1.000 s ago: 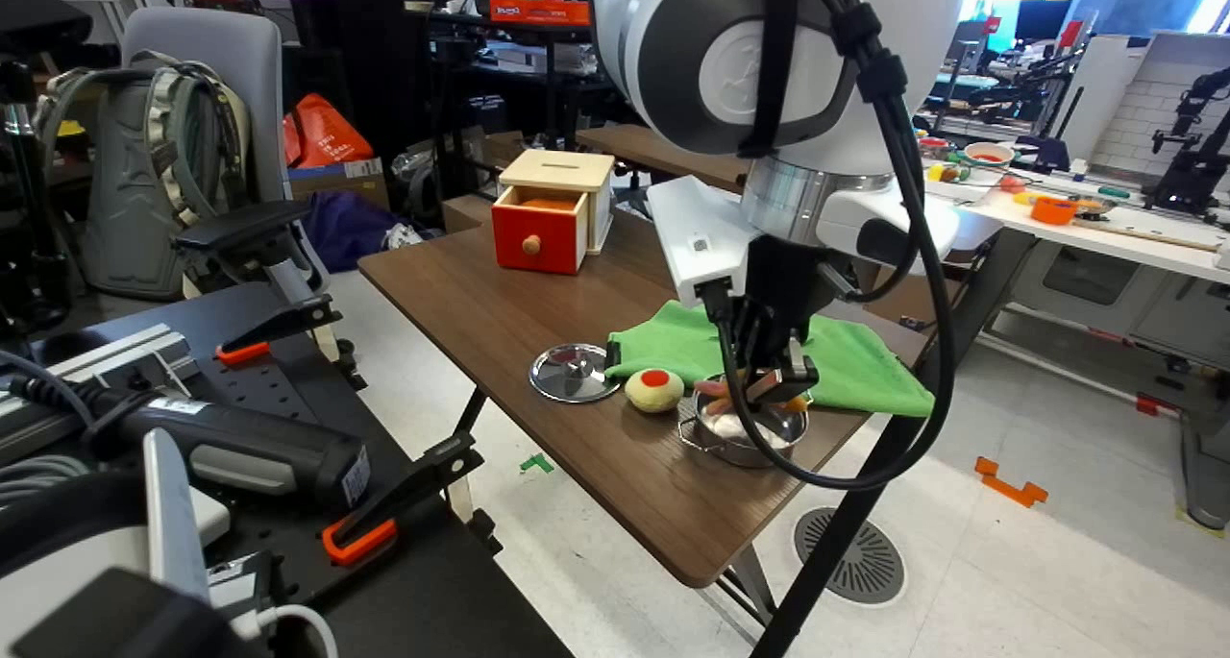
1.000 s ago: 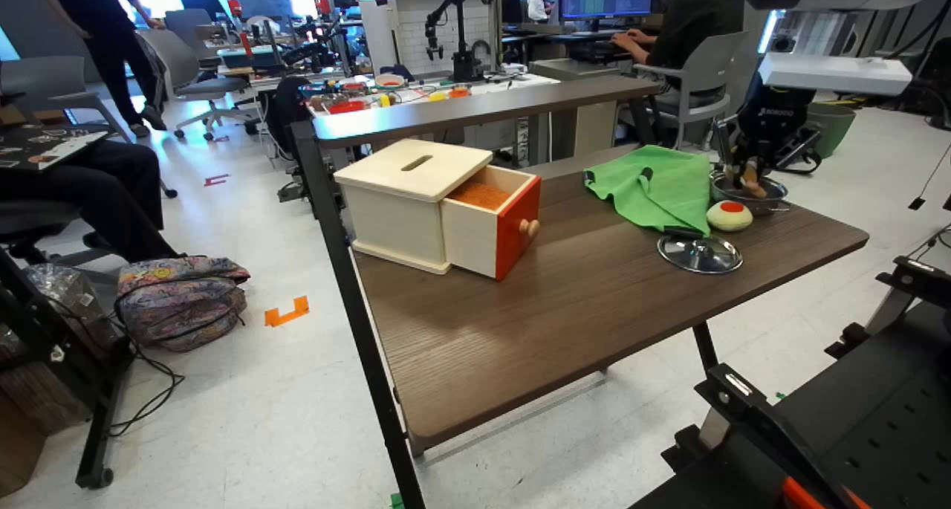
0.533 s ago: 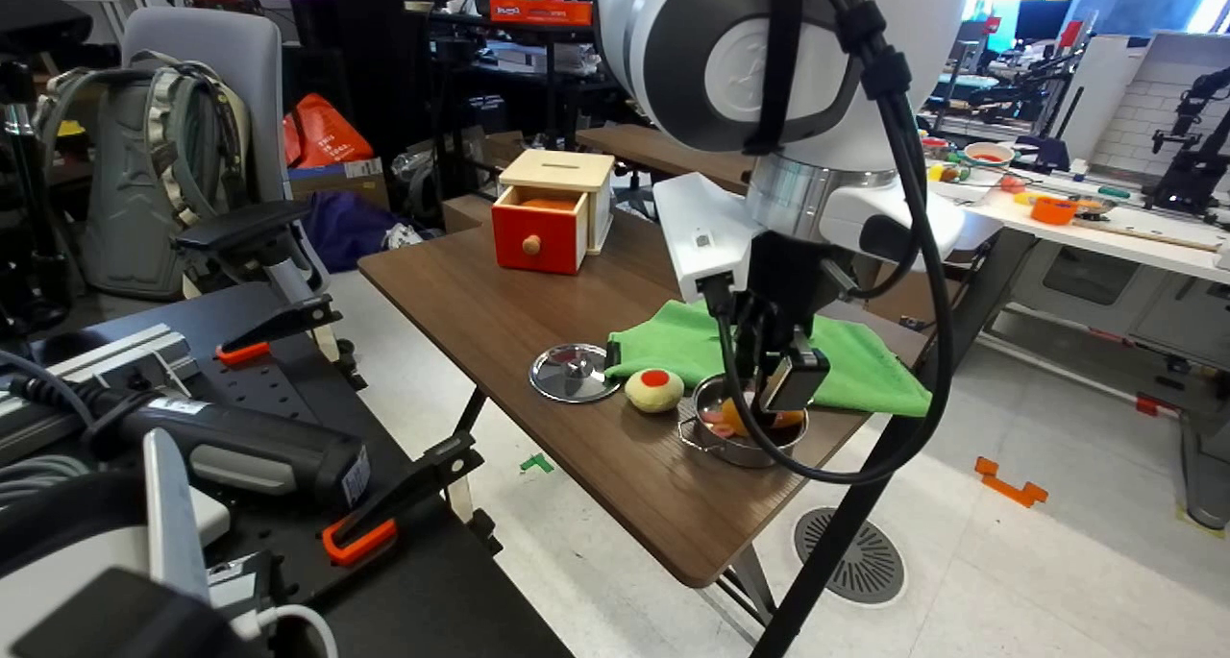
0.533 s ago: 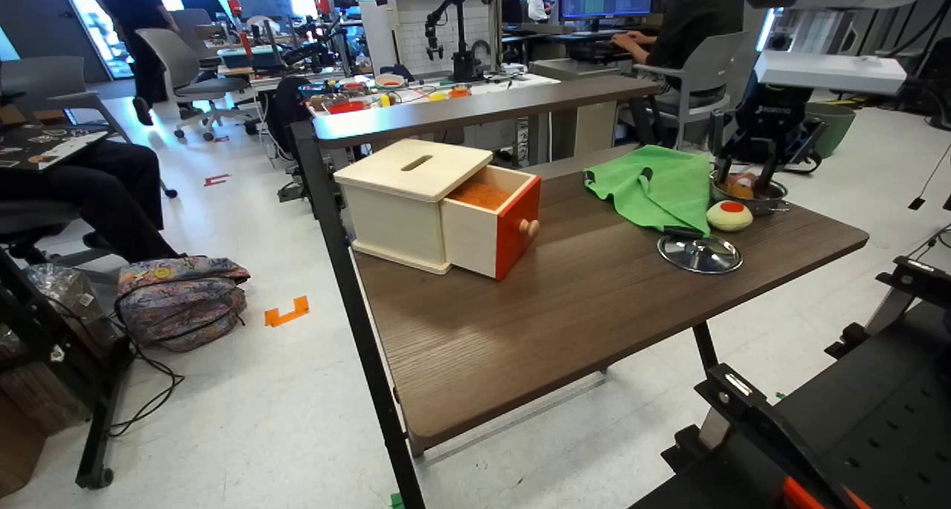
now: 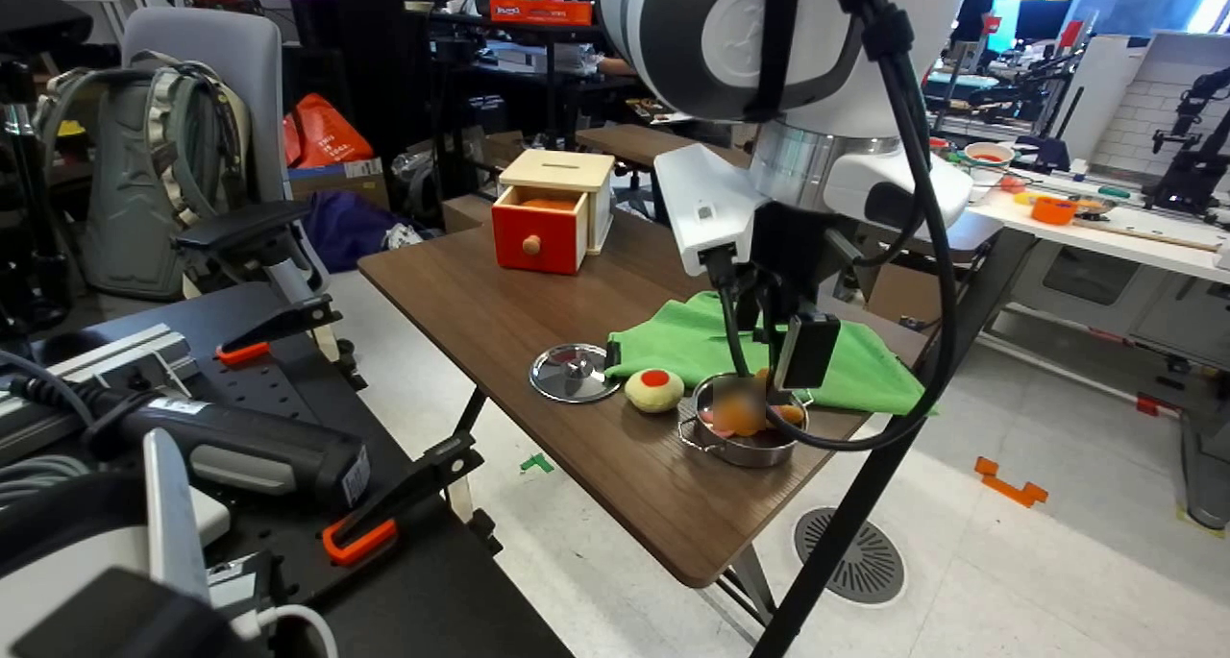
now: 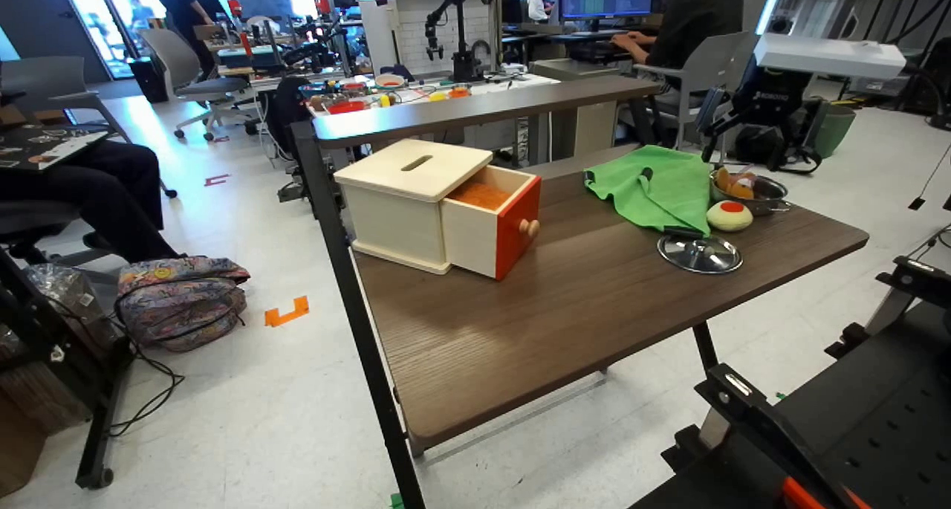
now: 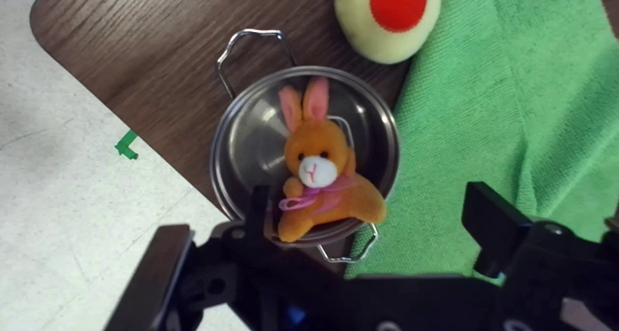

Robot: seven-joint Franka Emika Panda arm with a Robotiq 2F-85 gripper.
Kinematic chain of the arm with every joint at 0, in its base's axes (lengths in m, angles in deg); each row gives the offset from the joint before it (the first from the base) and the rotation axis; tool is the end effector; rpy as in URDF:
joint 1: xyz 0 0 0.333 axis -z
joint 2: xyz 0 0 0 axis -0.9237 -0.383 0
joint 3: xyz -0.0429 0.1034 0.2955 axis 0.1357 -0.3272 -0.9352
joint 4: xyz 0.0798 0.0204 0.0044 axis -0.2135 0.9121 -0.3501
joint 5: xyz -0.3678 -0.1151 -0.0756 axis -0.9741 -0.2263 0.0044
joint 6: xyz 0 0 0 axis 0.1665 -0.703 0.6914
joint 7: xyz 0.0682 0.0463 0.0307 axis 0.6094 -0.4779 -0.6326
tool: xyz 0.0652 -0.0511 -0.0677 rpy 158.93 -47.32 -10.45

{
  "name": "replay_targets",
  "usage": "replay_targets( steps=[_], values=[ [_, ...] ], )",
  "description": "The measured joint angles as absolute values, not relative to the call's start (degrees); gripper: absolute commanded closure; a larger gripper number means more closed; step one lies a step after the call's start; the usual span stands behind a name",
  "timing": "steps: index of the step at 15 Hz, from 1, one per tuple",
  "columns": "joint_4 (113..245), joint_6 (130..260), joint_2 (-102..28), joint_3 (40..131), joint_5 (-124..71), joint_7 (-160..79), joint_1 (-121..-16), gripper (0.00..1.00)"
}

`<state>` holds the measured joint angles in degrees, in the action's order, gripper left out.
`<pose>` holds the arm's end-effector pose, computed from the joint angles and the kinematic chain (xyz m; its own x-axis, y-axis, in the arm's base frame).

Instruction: Put the stuffed animal in the pot

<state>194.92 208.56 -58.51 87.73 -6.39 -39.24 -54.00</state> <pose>0.5928 -0.2178 0.1565 0.7839 -0.6207 0.0170 -0.6165 -0.7813 -0.0974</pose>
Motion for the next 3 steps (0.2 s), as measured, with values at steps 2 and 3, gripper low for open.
replay_targets(
  steps=[2, 3],
  values=[
    [197.88, 210.93, -55.09, 85.82, -4.3, -42.7, -52.52, 0.0],
    [200.06, 212.47, -52.84, 84.6, -3.07, -45.18, -51.57, 0.0]
  ],
)
